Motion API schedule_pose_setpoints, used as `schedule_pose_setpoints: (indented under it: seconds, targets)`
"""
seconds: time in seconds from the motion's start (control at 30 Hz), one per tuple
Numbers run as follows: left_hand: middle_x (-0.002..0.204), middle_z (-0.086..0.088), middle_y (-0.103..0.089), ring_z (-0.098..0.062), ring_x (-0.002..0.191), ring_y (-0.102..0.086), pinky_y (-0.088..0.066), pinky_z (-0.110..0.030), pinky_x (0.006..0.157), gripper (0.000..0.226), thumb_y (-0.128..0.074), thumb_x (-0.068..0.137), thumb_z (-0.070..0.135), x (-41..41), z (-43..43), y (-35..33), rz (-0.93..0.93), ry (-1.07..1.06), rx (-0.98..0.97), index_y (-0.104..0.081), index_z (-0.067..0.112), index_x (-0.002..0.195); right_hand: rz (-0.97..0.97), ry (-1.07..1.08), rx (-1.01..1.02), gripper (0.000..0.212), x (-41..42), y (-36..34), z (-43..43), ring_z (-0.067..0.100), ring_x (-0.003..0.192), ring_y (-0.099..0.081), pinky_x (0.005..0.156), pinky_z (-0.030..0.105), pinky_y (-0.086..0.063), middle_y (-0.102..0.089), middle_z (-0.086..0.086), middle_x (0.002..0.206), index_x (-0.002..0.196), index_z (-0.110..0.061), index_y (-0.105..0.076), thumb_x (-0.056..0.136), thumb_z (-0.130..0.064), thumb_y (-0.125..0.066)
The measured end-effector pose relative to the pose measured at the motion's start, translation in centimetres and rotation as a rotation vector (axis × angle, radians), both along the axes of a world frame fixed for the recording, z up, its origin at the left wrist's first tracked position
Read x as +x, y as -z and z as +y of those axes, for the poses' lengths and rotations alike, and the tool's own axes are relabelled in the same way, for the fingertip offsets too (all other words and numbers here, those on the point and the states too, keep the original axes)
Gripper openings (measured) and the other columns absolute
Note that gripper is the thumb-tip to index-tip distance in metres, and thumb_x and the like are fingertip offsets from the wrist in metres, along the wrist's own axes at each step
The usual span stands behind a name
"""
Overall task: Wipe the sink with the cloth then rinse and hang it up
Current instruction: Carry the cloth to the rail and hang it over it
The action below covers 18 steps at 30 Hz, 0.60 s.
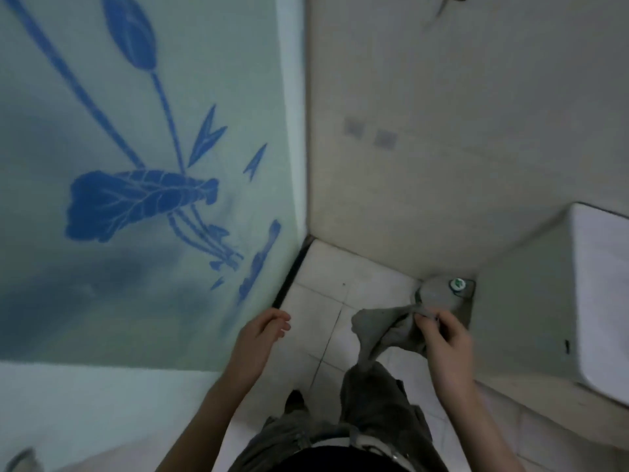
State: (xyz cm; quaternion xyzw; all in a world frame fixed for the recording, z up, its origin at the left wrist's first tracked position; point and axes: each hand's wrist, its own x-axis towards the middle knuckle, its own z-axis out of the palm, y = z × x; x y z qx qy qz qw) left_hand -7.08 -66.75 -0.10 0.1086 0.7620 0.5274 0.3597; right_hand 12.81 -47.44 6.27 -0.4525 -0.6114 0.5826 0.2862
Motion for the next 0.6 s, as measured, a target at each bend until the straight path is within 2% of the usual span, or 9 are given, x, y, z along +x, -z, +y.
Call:
schedule_pose_setpoints:
  seconds: [0.13,0.2,0.27,0.4,0.53,0.6]
  targets:
    - [0.081,-0.003,-0.072,-0.012,0.080,-0.067,-0.052,-0.021,0.076,0.023,-0.050,0.081,0.026,-3.4,6.0,0.2,-0.009,0.180,0.022,-0.070,0.016,0.086,0.024,0.118,-0.001,0.017,-1.6,-0.3,2.4,0.003,0.061,-0.054,0.056,0.013,-0.046,-0.061,-0.006,0.063,0.079,0.004,-0.060,0.092,0.004,-0.050]
    - [0.081,-0.003,-0.072,-0.012,0.079,-0.066,-0.051,-0.020,0.073,0.018,-0.052,0.087,0.019,-4.1,8.8,1.1,-0.022,0.250,0.007,-0.070,0.018,0.084,0.013,0.153,-0.001,0.019,-2.2,0.1,4.1,0.004,0.060,-0.054,0.056,0.013,-0.046,-0.060,-0.005,0.062,0.075,0.001,-0.060,0.091,0.005,-0.051]
    - [0.084,-0.008,-0.072,-0.016,0.080,-0.066,-0.050,-0.020,0.073,0.024,-0.050,0.094,0.007,-4.6,11.6,2.2,-0.034,0.292,-0.029,-0.069,0.016,0.084,-0.002,0.180,0.001,0.021,-3.0,0.9,6.2,0.004,0.058,-0.052,0.055,0.012,-0.044,-0.058,-0.004,0.060,0.071,-0.001,-0.058,0.091,0.005,-0.052]
    - [0.084,-0.012,-0.071,-0.024,0.081,-0.066,-0.050,-0.026,0.073,0.021,-0.051,0.093,0.009,-5.8,16.7,4.0,-0.040,0.299,-0.075,-0.069,0.014,0.083,-0.061,0.147,-0.022,0.018,-4.6,2.7,11.5,0.008,0.061,-0.050,0.059,0.020,-0.044,-0.056,0.006,0.064,0.074,0.001,-0.058,0.091,-0.003,-0.055]
    - [0.085,-0.015,-0.070,-0.027,0.079,-0.062,-0.049,-0.027,0.069,0.026,-0.047,0.096,0.002,-7.8,21.2,3.8,-0.024,0.275,-0.099,-0.068,0.012,0.084,-0.103,0.112,-0.015,0.030,-6.8,2.9,16.6,0.003,0.054,-0.043,0.055,0.019,-0.037,-0.048,-0.009,0.056,0.063,-0.011,-0.050,0.091,0.000,-0.055]
    - [0.085,-0.014,-0.069,-0.025,0.080,-0.062,-0.048,-0.023,0.069,0.026,-0.047,0.096,0.001,-9.0,23.6,2.6,-0.011,0.265,-0.081,-0.067,0.012,0.085,-0.103,0.088,0.013,0.029,-7.7,2.2,18.8,0.007,0.057,-0.042,0.058,0.026,-0.036,-0.046,0.000,0.056,0.063,-0.009,-0.047,0.090,-0.001,-0.055]
